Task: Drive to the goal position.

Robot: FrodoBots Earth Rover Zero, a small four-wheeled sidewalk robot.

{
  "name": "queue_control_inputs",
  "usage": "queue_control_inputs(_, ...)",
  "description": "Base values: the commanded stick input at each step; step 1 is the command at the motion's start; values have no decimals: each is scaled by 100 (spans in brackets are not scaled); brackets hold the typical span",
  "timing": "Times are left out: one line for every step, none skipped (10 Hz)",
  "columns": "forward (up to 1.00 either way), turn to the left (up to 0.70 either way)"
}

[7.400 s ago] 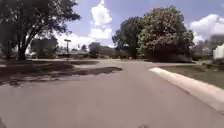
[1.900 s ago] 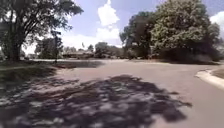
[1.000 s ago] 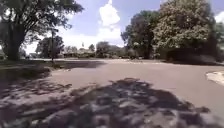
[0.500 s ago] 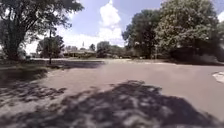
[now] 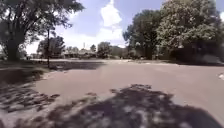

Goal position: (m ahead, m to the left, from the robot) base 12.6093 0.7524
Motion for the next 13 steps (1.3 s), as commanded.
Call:
queue_control_inputs(70, -35)
queue_control_inputs(70, -35)
queue_control_inputs(70, -35)
queue_control_inputs(70, -22)
queue_control_inputs(70, -3)
queue_control_inputs(70, 0)
queue_control_inputs(70, 0)
queue_control_inputs(70, 0)
queue_control_inputs(70, 0)
queue_control_inputs(70, 0)
queue_control_inputs(70, 0)
queue_control_inputs(70, 0)
queue_control_inputs(70, 0)
